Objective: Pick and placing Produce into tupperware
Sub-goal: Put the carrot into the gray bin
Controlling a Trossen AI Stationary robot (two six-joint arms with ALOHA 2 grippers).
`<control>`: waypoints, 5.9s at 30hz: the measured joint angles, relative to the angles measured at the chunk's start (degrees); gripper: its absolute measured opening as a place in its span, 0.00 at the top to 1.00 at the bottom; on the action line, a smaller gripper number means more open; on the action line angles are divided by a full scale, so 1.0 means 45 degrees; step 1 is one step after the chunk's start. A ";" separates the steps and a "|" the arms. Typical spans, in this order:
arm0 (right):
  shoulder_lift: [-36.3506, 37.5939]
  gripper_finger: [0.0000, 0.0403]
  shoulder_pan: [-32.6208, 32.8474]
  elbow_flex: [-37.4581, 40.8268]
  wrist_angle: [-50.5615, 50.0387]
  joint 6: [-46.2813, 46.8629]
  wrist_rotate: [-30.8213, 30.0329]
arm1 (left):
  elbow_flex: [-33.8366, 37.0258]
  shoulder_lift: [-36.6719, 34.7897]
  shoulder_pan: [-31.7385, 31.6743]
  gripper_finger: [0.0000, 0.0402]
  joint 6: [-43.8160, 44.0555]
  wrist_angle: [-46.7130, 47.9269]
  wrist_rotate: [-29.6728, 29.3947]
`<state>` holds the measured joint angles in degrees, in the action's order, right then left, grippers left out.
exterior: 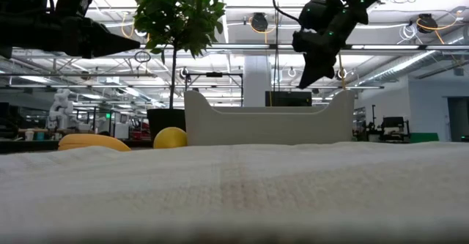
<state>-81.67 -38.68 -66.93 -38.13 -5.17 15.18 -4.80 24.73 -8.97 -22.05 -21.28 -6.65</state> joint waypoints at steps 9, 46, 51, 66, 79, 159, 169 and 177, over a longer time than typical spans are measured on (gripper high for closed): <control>-0.0019 0.93 0.0054 0.0000 -0.0844 -0.1051 -0.0110 | 0.0003 0.0000 0.0000 0.94 -0.0398 0.0002 -0.0346; -0.1005 0.23 0.2030 0.1128 -0.1740 -0.3259 -0.2018 | 0.0002 0.0000 0.0000 0.94 -0.0221 0.0039 -0.0313; -0.1005 0.23 0.2035 0.1738 -0.1456 -0.3389 -0.1982 | 0.0003 0.0000 0.0000 0.94 -0.0220 0.0042 -0.0312; -0.1000 0.23 0.1853 0.2833 0.0465 -0.3004 -0.1603 | 0.0005 0.0000 0.0000 0.94 -0.0066 0.0049 -0.0312; -0.0995 0.23 0.1845 0.3422 0.0926 -0.2486 -0.1573 | 0.0000 0.0000 0.0000 0.94 -0.0042 0.0491 -0.0312; -0.1721 0.58 0.2380 0.3364 0.2176 -0.1648 -0.2332 | 0.0005 0.0000 0.0000 0.94 -0.0046 0.0588 -0.0317; -0.1696 0.58 0.2432 0.1921 0.0782 -0.1817 -0.2322 | 0.0004 0.0000 0.0000 0.94 -0.0046 0.0588 -0.0322; -0.1685 0.59 0.3125 0.0826 0.0306 -0.2005 -0.2317 | 0.0005 0.0000 0.0000 0.94 -0.0046 0.0578 -0.0322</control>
<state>-89.25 -24.61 -63.22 -36.75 -14.20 4.75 -4.78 24.73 -8.97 -22.26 -18.68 -8.10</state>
